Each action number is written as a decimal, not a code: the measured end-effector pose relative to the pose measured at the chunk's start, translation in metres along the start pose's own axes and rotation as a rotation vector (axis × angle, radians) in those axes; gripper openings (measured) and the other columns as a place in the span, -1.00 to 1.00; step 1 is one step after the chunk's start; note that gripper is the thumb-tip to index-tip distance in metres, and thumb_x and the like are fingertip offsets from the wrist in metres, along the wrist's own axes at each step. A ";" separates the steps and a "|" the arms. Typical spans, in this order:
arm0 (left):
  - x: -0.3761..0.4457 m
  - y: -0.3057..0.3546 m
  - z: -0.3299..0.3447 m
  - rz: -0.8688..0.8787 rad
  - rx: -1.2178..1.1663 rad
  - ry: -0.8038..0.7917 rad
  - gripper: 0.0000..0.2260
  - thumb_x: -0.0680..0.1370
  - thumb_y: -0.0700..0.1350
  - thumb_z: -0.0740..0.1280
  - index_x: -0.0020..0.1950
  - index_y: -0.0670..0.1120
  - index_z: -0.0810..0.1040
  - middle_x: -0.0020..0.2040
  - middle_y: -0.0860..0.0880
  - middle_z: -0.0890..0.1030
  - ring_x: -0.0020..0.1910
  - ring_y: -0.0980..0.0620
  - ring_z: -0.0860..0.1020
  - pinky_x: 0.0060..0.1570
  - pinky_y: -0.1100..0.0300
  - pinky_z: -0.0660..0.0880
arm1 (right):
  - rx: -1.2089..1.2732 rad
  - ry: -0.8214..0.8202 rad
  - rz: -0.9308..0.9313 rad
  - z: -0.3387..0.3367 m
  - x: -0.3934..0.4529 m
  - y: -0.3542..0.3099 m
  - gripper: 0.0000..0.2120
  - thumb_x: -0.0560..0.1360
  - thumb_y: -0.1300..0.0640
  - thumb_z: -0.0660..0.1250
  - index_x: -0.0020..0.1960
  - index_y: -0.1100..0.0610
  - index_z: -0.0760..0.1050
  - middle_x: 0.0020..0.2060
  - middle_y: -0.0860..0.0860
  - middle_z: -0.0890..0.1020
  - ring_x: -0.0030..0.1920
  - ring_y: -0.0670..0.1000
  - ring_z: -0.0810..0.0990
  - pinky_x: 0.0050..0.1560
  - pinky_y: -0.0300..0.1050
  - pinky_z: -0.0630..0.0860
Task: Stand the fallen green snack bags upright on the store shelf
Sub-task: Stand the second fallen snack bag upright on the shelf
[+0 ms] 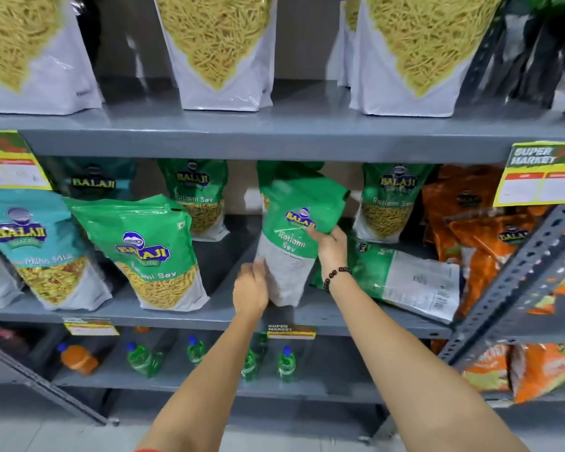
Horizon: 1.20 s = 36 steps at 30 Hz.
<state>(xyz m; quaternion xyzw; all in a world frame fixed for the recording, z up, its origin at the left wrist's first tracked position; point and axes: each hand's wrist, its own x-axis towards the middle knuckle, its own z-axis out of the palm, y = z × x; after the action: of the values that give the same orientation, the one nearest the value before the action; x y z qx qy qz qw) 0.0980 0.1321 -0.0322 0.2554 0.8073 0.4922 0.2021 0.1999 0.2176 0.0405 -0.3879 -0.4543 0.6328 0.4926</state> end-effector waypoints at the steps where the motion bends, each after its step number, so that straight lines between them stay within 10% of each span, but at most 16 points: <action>1: 0.005 0.005 -0.002 -0.059 -0.052 -0.010 -0.53 0.62 0.11 -0.01 0.25 -0.23 0.42 0.30 -0.32 0.47 0.26 -0.29 0.44 0.19 -0.04 0.35 | -0.023 -0.036 -0.033 0.002 0.004 -0.002 -0.70 0.43 0.46 0.27 0.16 0.37 0.47 -0.01 0.10 0.55 -0.07 0.04 0.52 0.08 -0.06 0.41; 6: 0.049 0.029 -0.014 -0.283 -0.498 -0.117 -0.39 0.57 0.26 -0.04 0.48 -0.10 0.22 0.50 -0.12 0.29 0.45 -0.14 0.29 0.44 -0.02 0.23 | -0.232 0.113 -0.036 -0.009 0.010 0.012 -0.72 0.43 0.31 0.31 0.14 0.23 0.43 0.11 0.16 0.55 0.10 0.10 0.52 0.15 0.01 0.42; 9: 0.061 0.043 -0.019 -0.270 -0.568 -0.192 -0.38 0.57 0.27 -0.06 0.49 -0.09 0.20 0.52 -0.08 0.26 0.49 -0.10 0.23 0.47 -0.02 0.16 | -0.528 0.290 0.029 -0.017 -0.013 0.032 -0.66 0.44 0.11 0.34 0.12 0.24 0.37 -0.01 0.13 0.54 -0.15 0.06 0.50 -0.10 -0.12 0.39; 12: 0.062 0.046 -0.019 -0.239 -0.565 -0.277 -0.37 0.58 0.25 -0.12 0.47 -0.12 0.25 0.48 -0.10 0.32 0.48 -0.10 0.25 0.44 -0.01 0.14 | -0.657 0.110 0.086 -0.008 -0.033 0.052 -0.77 0.42 0.04 0.34 -0.05 0.18 0.47 -0.12 0.14 0.65 -0.14 0.14 0.60 -0.09 -0.08 0.54; 15: 0.070 0.032 -0.018 -0.293 -0.503 -0.129 -0.30 0.52 0.33 -0.09 0.35 -0.13 0.44 0.29 -0.15 0.54 0.27 -0.18 0.48 0.27 -0.04 0.36 | -0.646 0.008 0.086 0.005 -0.036 0.055 -0.74 0.40 0.13 0.34 0.05 0.22 0.48 -0.06 0.15 0.64 -0.05 0.13 0.58 -0.05 -0.14 0.48; 18: 0.071 0.021 -0.027 -0.292 -0.493 -0.028 -0.40 0.57 0.25 -0.04 -0.05 -0.16 0.63 -0.31 -0.10 0.71 -0.15 -0.17 0.59 0.00 0.07 0.46 | -0.646 -0.057 0.137 0.006 -0.037 0.050 -0.53 0.39 0.16 0.35 0.25 0.21 0.32 0.05 0.15 0.56 0.05 0.14 0.54 -0.05 -0.17 0.38; 22: 0.062 0.022 -0.025 -0.295 -0.503 -0.181 -0.40 0.55 0.27 0.00 0.34 -0.14 0.43 0.23 -0.12 0.55 0.19 -0.11 0.50 0.11 0.03 0.47 | -0.772 -0.074 0.068 0.008 -0.041 0.059 -0.34 0.34 0.04 0.44 0.34 0.22 0.27 0.27 0.18 0.43 0.27 0.19 0.45 0.18 -0.05 0.42; 30: 0.041 0.014 -0.025 -0.199 -0.511 -0.152 -0.48 0.60 0.16 0.04 0.11 -0.25 0.54 -0.43 -0.10 0.63 -0.46 0.01 0.58 -0.42 0.21 0.50 | -0.665 0.104 0.008 0.011 -0.043 0.054 -0.04 0.06 -0.17 0.57 0.28 0.26 0.29 0.14 0.20 0.57 0.17 0.18 0.54 0.15 0.09 0.52; 36: 0.055 0.016 -0.038 -0.038 -0.339 -0.418 -0.21 0.44 -0.03 0.43 0.52 -0.16 0.06 0.52 -0.12 0.22 0.48 -0.07 0.23 0.40 0.06 0.23 | -0.472 0.063 0.055 -0.014 -0.026 0.047 -0.45 0.25 0.14 0.56 0.15 0.21 0.42 0.06 0.15 0.63 0.09 0.14 0.60 0.17 0.10 0.52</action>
<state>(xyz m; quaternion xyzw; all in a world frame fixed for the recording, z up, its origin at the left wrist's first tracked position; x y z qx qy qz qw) 0.0365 0.1459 -0.0056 0.2987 0.6587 0.5530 0.4137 0.2058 0.1905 -0.0071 -0.5241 -0.5635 0.5096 0.3848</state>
